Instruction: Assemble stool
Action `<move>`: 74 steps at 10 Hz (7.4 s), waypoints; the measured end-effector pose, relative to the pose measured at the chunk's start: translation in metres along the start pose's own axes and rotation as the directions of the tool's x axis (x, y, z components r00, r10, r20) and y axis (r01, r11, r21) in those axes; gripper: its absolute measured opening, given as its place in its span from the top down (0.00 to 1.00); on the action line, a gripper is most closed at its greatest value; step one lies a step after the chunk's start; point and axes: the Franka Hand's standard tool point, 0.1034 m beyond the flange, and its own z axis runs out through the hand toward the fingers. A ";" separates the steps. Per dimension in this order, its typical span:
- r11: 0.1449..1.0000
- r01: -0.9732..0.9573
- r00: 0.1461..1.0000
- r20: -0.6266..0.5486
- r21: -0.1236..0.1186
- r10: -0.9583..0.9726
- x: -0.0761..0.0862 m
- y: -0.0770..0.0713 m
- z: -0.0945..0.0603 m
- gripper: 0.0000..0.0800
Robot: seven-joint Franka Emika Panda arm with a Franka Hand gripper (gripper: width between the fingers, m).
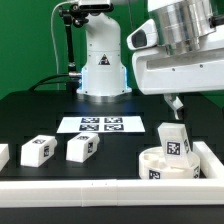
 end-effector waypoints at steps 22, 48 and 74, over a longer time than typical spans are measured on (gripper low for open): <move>-0.142 0.982 -0.127 0.121 -0.124 -0.985 0.011 0.037 0.016 0.19; 0.935 0.339 0.928 -0.124 -0.109 -0.351 0.010 0.035 0.024 0.57; 0.846 -0.526 0.845 -0.058 0.090 0.531 0.010 0.024 0.014 0.19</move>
Offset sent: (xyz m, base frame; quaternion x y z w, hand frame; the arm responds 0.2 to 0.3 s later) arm -0.0063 -0.0006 0.0030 -0.0561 0.0032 -0.2964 0.9534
